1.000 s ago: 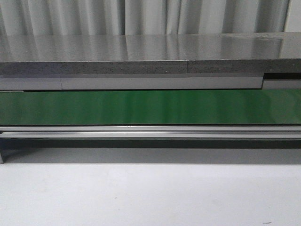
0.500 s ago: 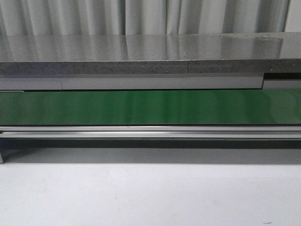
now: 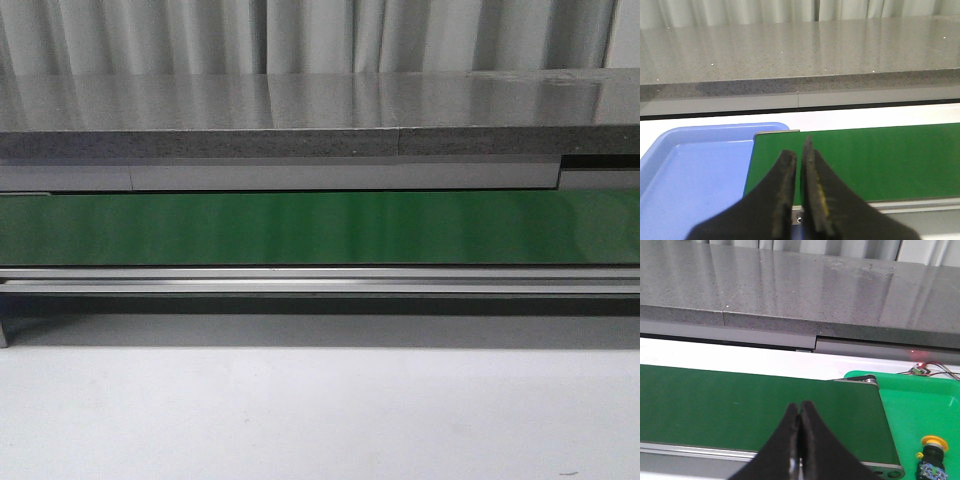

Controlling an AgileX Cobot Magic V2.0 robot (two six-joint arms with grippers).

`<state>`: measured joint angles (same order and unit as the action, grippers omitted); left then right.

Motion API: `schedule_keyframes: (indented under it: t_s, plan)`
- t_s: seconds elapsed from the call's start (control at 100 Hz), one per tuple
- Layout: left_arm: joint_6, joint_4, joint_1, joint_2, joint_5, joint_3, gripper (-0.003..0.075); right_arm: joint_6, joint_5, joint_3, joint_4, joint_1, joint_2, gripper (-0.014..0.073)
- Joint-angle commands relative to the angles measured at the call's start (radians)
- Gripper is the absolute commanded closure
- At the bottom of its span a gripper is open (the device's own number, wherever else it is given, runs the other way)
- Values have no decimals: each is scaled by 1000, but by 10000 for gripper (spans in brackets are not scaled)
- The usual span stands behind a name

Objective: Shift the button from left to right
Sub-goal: 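Release the button in the green tray and raise the right gripper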

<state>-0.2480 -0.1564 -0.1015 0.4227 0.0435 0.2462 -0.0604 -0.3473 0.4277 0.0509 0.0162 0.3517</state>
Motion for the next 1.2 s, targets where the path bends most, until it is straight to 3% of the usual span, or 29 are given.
schedule_keyframes:
  t_s: [0.0, 0.52, 0.75, 1.19]
  plan:
    - [3, -11, -7, 4, -82, 25, 715, -9, 72, 26, -9, -1, 3, 662]
    - [3, -11, -7, 4, -82, 25, 715, -9, 114, 9, -30, -2, 0, 662]
    - [3, -11, -7, 4, -82, 25, 715, 23, 243, -114, -56, -34, -89, 662]
    - [3, -11, -7, 4, -82, 25, 715, 60, 247, -344, -89, -34, -323, 662]
